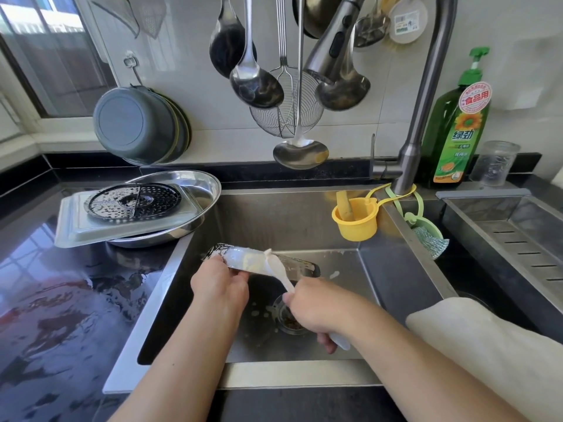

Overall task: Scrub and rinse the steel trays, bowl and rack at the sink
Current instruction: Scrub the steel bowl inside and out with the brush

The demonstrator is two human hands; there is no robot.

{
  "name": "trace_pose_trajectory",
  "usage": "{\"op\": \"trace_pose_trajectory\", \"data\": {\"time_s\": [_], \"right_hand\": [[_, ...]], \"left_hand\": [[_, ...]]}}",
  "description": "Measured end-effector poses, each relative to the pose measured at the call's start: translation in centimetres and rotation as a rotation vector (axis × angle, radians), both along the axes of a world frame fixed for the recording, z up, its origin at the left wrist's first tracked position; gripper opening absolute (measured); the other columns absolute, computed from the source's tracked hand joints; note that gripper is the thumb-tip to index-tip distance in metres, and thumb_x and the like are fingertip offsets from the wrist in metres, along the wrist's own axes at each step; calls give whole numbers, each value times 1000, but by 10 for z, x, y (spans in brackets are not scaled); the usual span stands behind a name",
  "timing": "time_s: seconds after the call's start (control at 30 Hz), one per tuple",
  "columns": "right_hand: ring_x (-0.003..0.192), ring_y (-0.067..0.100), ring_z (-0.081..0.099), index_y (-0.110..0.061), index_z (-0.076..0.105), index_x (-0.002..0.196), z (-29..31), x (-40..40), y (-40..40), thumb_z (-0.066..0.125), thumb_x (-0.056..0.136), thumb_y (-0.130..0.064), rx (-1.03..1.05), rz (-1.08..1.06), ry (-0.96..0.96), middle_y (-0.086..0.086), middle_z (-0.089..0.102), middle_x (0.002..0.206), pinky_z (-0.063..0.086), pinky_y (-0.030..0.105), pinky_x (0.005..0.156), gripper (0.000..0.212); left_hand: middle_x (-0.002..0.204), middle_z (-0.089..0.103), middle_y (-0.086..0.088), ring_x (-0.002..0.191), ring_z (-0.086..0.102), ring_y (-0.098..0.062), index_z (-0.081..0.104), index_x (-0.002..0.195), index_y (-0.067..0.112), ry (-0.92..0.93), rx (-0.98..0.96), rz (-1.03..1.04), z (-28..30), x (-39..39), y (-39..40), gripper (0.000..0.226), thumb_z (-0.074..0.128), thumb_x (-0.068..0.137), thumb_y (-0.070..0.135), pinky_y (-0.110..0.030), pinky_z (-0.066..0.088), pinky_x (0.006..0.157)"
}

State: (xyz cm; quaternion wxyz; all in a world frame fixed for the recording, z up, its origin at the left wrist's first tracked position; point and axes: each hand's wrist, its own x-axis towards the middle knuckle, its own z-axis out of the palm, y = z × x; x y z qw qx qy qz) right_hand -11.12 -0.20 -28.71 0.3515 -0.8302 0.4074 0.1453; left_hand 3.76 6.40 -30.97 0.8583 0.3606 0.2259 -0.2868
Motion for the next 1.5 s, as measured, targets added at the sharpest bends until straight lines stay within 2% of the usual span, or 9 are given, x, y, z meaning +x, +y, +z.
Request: {"op": "trace_pose_trajectory", "data": {"time_s": [0.3,0.63,0.83,0.93,1.03,1.13,1.3,1.4,1.5], "right_hand": [[81,36,61,0,45,125,2,-21,-25,31,102,-7,89,-148,258,18,54,88,54,55,95,27],[79,31,59,1,47,124,-7,-16,-37,30,102,-5,92,-247,194,15,52,86,54,49,96,28],[114,35,60,-1,52,140,11,-29,-52,45,101,-11,-283,-372,-16,19,60,132,52,40,93,40],[101,32,58,-11,61,127,31,-46,-54,40,106,-28,-377,-432,-222,15,63,125,47,38,80,35],[109,34,58,-8,61,122,63,-63,-46,30,110,-34,-403,-322,-246,13,63,121,48,39,92,43],[98,30,60,-6,62,123,89,-85,-36,30,110,-32,-452,-184,-267,13,64,110,48,38,82,44],[69,13,55,-39,44,151,91,-115,1,38,109,-27,-424,-19,-383,-7,61,89,40,26,55,44],[65,10,52,-50,41,149,85,-120,27,37,109,-28,-442,114,-335,-15,55,80,36,26,54,46],[85,18,61,-58,38,147,82,-120,52,36,110,-30,-449,237,-309,-8,64,108,49,34,72,47]], "left_hand": [[101,62,-19,85,68,-30,47,146,-3,-7,-14,-13,-1,8,0,41,50,106,2,-35,54,39],[124,64,-24,91,68,-36,44,150,-1,-41,138,-45,-5,5,3,44,39,106,-3,-49,59,64],[113,67,-17,80,67,-31,59,132,-2,-110,205,-38,-7,1,-1,46,29,99,-12,-41,55,70],[128,66,-25,102,69,-42,60,133,-4,-101,235,-42,-20,14,2,46,35,96,-10,-55,57,83],[138,62,-20,105,68,-38,61,129,0,-125,217,-165,-16,20,13,38,37,100,0,-48,61,77],[95,69,-23,61,63,-30,61,100,-2,-246,186,-272,28,-14,53,20,64,80,-2,-35,57,43],[79,76,-16,60,74,-25,43,150,-5,-251,184,-180,30,-16,120,46,27,108,5,-39,60,49],[134,62,-30,111,66,-45,53,139,-3,-211,169,-218,24,-11,153,42,26,109,10,-60,56,77],[119,66,-33,102,65,-46,59,124,-8,-230,185,-254,34,-25,174,40,26,111,10,-59,50,76]]}}
